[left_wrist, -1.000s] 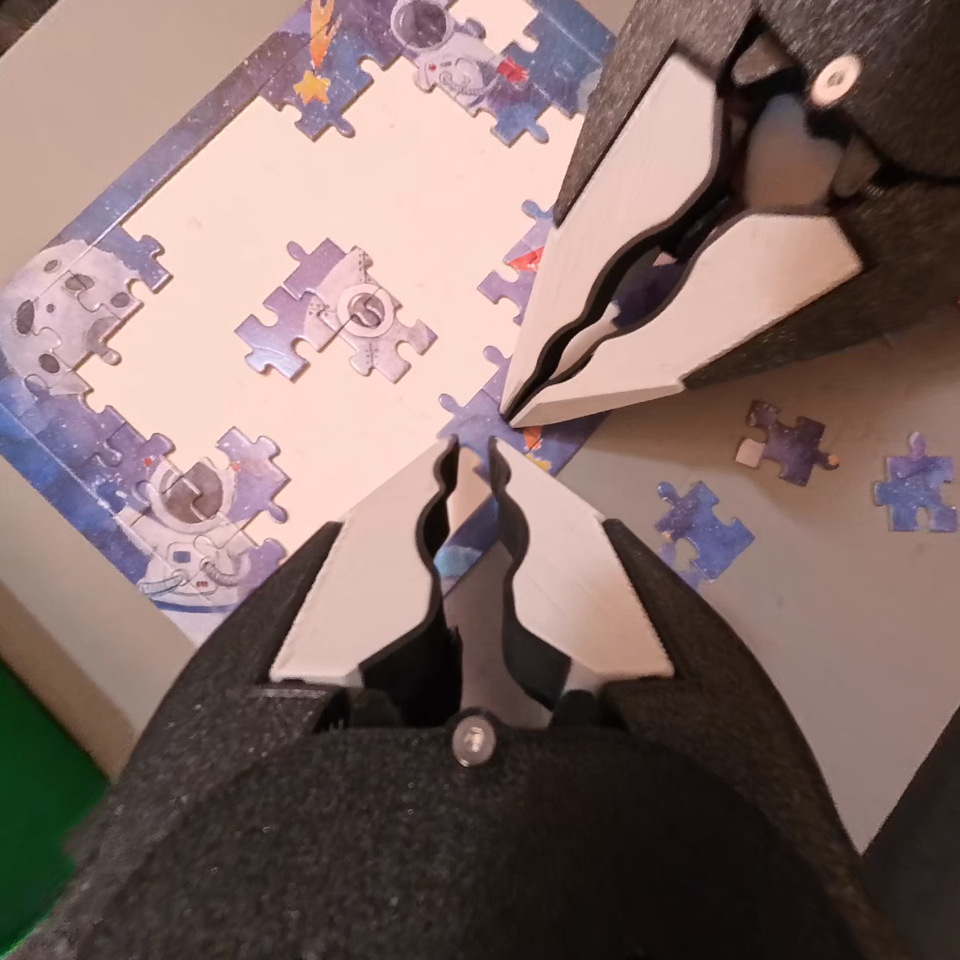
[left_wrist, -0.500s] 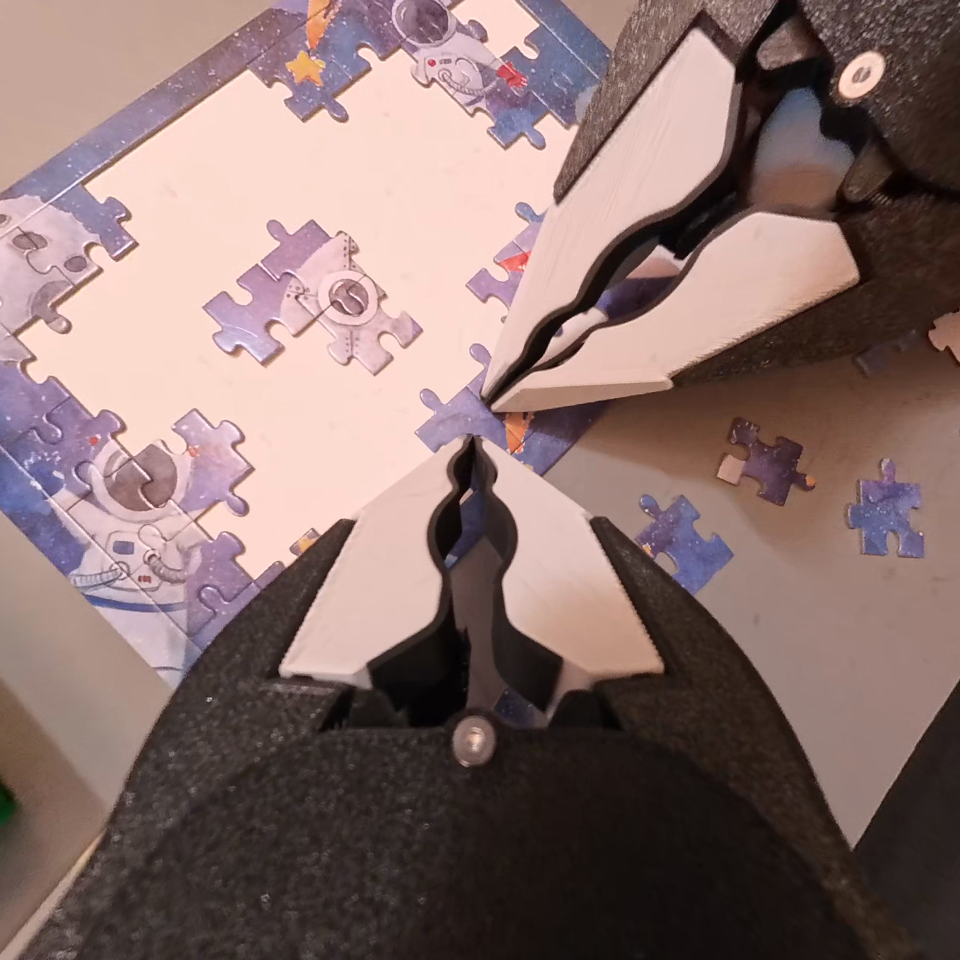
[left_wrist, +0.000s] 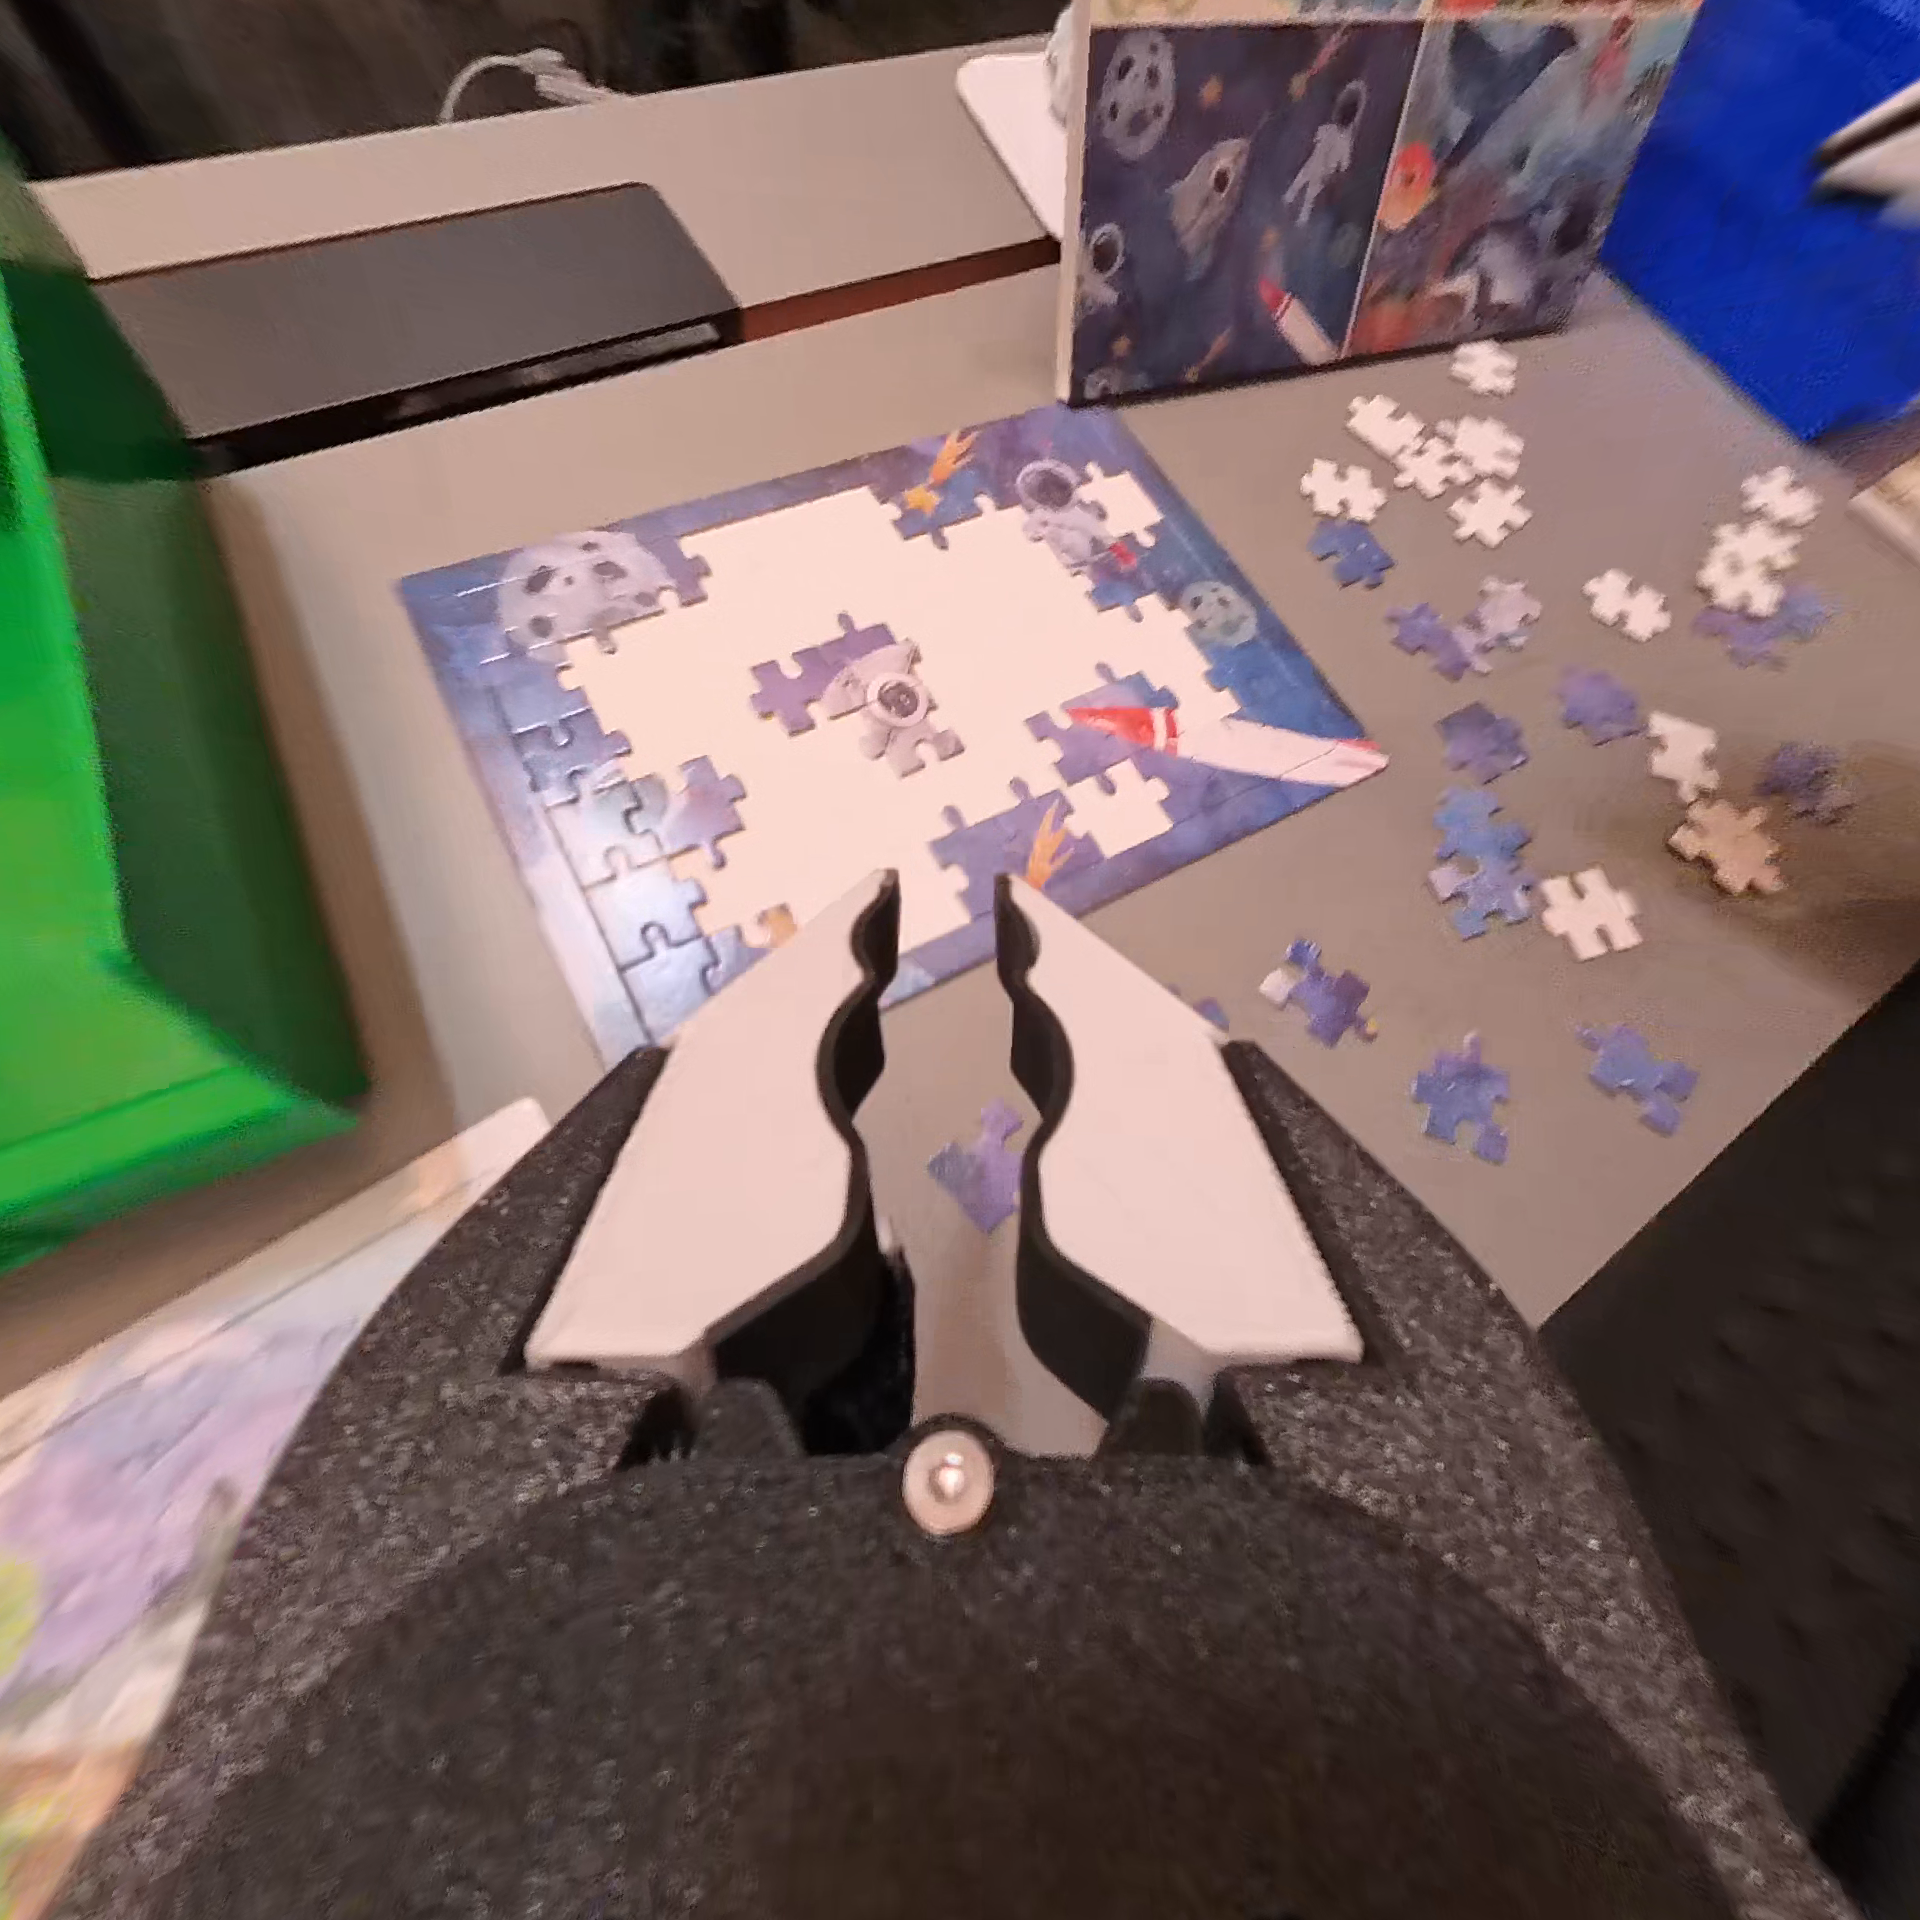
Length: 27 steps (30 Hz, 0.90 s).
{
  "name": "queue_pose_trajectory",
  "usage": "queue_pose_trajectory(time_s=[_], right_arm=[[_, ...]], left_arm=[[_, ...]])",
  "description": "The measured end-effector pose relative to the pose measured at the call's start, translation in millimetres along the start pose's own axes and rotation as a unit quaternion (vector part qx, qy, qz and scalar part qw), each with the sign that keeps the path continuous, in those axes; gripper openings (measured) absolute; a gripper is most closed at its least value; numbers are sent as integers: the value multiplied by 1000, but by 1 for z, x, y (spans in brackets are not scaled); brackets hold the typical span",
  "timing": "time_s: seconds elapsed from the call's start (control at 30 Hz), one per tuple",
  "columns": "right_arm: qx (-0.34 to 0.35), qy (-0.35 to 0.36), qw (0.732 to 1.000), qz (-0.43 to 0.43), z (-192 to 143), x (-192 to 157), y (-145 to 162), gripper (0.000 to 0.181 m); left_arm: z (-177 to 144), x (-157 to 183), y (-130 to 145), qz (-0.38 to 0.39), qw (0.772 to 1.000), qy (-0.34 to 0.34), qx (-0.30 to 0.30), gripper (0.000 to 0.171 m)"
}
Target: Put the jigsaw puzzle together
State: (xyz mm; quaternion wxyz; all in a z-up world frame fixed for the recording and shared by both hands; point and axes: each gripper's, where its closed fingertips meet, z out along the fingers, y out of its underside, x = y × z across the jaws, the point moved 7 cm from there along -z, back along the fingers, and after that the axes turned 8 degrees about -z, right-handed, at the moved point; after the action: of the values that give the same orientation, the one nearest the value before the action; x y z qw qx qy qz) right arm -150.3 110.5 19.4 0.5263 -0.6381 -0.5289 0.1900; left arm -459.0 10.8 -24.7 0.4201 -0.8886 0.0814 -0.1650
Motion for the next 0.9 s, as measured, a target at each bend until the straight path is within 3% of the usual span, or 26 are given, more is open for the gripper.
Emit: queue_pose_trajectory(time_s=[0.17,0.23,0.3,0.4,0.5,0.6,0.77,0.83,0.9], right_arm=[[-116,78,988,64,-117,20,75,35],[-172,83,977,99,-152,11,110,35],[-189,51,971,136,-173,-8,136,35],[-223,8,959,177,-176,-35,163,34],[-209,-24,963,171,-156,-52,165,31],[-146,-58,969,190,-117,-57,140,31],[-103,-159,972,139,0,-83,75,0],[-124,-191,969,98,47,-93,60,0],[-165,-170,969,63,84,-86,64,0]], left_arm=[[-3,28,20,41,999,-26,-23,18],[5,42,26,57,997,-25,-33,18],[16,53,32,71,996,-23,-40,18],[33,64,38,63,996,-19,-56,17],[47,53,37,13,997,-28,-72,15],[63,26,33,-22,994,-55,-92,2],[87,0,23,15,990,-84,-108,0],[94,-5,17,12,991,-79,-105,0],[102,-8,14,5,991,-70,-112,0]])
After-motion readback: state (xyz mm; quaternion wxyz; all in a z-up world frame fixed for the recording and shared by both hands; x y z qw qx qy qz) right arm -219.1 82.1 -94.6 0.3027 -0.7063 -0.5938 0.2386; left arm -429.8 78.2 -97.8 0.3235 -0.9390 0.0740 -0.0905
